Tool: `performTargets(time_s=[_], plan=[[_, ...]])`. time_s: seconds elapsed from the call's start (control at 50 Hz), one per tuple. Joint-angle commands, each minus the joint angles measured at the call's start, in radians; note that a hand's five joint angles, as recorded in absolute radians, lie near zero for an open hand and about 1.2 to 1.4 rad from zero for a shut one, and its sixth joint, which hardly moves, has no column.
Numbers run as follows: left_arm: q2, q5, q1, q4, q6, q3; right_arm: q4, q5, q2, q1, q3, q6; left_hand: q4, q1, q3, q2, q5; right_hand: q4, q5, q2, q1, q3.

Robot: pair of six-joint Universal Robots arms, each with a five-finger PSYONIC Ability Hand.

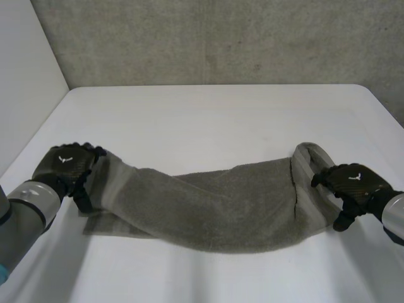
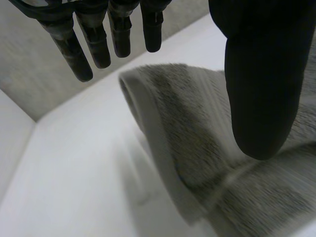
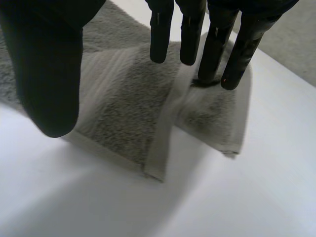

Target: Fold the towel.

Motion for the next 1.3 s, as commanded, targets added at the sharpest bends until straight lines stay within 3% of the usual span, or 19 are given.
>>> performTargets(time_s=[0.02, 0.22, 0.26, 0.28, 0.32, 0.6, 0.76, 0.84, 1.08, 1.26, 1.3], plan=[[-0.001, 0.088, 0.063, -0.082, -0.005, -0.015, -0.062, -0.023, 0.062, 0.012, 0.015, 0.004, 0.043, 0.046, 0.044, 0.044, 0.043, 0.156, 0.165, 0.169, 0.213, 0.155], [-0.001, 0.096, 0.071, -0.081, -0.007, -0.030, -0.131, -0.017, 0.144, 0.016, 0.008, 0.009, 0.028, 0.031, 0.029, 0.029, 0.028, 0.420, 0.430, 0.434, 0.478, 0.419], [-0.001, 0.096, 0.071, -0.081, -0.007, -0.030, -0.146, -0.017, 0.156, 0.016, -0.002, 0.016, 0.016, 0.020, 0.017, 0.018, 0.017, 0.735, 0.745, 0.749, 0.793, 0.734], [-0.001, 0.096, 0.071, -0.081, -0.007, -0.030, -0.146, -0.017, 0.156, 0.016, -0.002, 0.016, 0.016, 0.020, 0.017, 0.018, 0.017, 0.737, 0.747, 0.751, 0.795, 0.736], [-0.001, 0.096, 0.069, -0.081, -0.007, -0.030, -0.169, -0.012, 0.155, 0.018, -0.012, 0.018, 0.016, 0.020, 0.017, 0.018, 0.017, 0.990, 1.000, 1.004, 1.048, 0.989], [0.006, 0.102, 0.066, -0.081, -0.007, -0.042, -0.180, 0.014, 0.159, 0.018, -0.060, 0.035, 0.010, 0.014, 0.011, 0.012, 0.011, 0.991, 1.001, 1.005, 1.049, 0.991], [-0.001, 0.184, 0.034, -0.078, -0.007, -0.059, -0.171, 0.130, 0.043, 0.044, -0.118, 0.244, 0.095, 0.098, 0.096, 0.096, 0.095, 0.991, 1.001, 1.005, 1.049, 0.991], [-0.007, 0.217, 0.034, -0.075, -0.007, -0.067, -0.169, 0.133, 0.021, 0.044, -0.135, 0.323, 0.181, 0.184, 0.182, 0.182, 0.181, 0.991, 1.001, 1.005, 1.049, 0.991], [-0.125, 0.225, 0.037, 0.042, 0.004, -0.027, -0.165, 0.135, 0.024, 0.045, -0.127, 0.328, 0.257, 0.260, 0.258, 0.258, 0.257, 0.991, 1.001, 1.005, 1.049, 0.991], [-0.267, 0.221, 0.032, 0.054, 0.009, 0.064, -0.165, 0.135, 0.027, 0.045, -0.132, 0.323, 0.530, 0.533, 0.531, 0.531, 0.530, 0.991, 1.001, 1.005, 1.049, 0.991], [-0.296, 0.221, 0.031, 0.054, 0.009, 0.093, -0.166, 0.133, 0.032, 0.045, -0.135, 0.323, 0.679, 0.682, 0.680, 0.680, 0.679, 0.991, 1.001, 1.005, 1.049, 0.991]])
